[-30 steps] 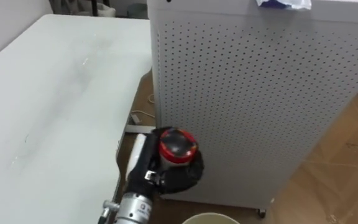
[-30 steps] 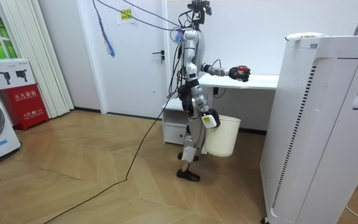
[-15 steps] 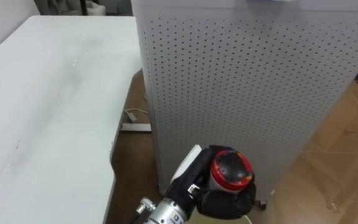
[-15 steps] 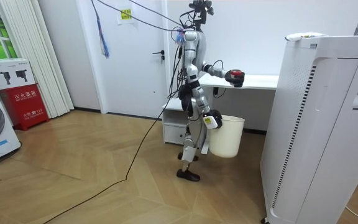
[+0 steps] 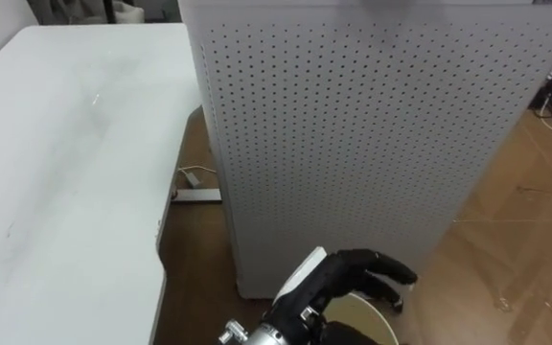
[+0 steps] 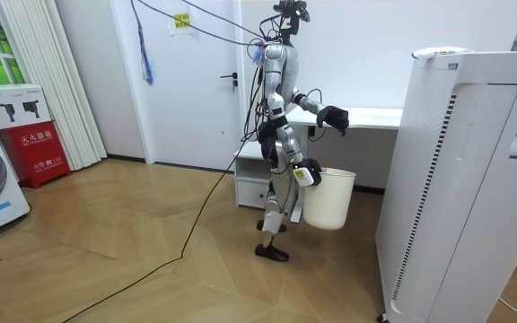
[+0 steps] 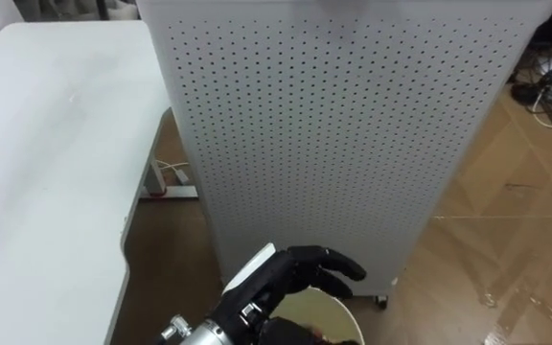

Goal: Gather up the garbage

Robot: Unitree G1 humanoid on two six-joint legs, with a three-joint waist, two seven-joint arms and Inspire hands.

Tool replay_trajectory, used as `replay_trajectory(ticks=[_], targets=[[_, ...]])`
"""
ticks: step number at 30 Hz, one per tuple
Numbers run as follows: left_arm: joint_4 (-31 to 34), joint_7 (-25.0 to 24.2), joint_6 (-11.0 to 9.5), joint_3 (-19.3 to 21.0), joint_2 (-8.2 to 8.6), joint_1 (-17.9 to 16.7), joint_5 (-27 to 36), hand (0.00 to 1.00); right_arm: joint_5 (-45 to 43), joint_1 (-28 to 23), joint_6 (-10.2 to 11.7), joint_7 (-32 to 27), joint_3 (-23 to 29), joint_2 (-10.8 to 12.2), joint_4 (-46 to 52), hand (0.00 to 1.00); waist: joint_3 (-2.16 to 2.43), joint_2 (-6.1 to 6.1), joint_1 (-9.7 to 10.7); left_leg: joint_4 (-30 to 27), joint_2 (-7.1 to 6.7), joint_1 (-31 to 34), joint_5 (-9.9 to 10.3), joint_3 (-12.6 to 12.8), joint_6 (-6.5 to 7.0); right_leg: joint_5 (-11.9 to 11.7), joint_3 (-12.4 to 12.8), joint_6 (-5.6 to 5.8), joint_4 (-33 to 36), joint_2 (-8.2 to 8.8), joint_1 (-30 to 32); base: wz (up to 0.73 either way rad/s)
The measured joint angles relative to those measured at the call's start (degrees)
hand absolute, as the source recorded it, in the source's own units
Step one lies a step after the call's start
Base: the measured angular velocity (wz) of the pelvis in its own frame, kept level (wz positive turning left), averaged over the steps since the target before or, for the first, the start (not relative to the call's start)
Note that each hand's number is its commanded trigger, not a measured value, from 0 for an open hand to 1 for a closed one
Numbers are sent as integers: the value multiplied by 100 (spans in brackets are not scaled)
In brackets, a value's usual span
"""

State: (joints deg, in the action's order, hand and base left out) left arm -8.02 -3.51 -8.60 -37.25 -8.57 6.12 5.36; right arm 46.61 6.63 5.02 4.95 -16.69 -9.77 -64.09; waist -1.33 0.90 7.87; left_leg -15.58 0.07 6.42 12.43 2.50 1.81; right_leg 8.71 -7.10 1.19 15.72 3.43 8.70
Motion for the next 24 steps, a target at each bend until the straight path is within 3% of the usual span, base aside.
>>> replay_trajectory(ticks=[9,18,24], targets=[[1,-64,-1,48,-17,-3,1,0,-189,-61,-40,-108,62,1,-79,100,-85,-73,45,5,-6,-2,0,24,0,4,70,4,-6,-10,8,0],[117,-47,-4,296,-6,4,-51,0,-138,-65,-4,-110,126,3,-46,100,-56,-112,21,30,6,-73,0,79,0,5,89,6,8,-15,-20,-2],[706,137,-27,647,14,4,-766,0,-147,-152,33,-124,238,-33,-16,100,-48,-113,4,19,1,-144,0,83,1,5,81,6,1,-7,-94,0]])
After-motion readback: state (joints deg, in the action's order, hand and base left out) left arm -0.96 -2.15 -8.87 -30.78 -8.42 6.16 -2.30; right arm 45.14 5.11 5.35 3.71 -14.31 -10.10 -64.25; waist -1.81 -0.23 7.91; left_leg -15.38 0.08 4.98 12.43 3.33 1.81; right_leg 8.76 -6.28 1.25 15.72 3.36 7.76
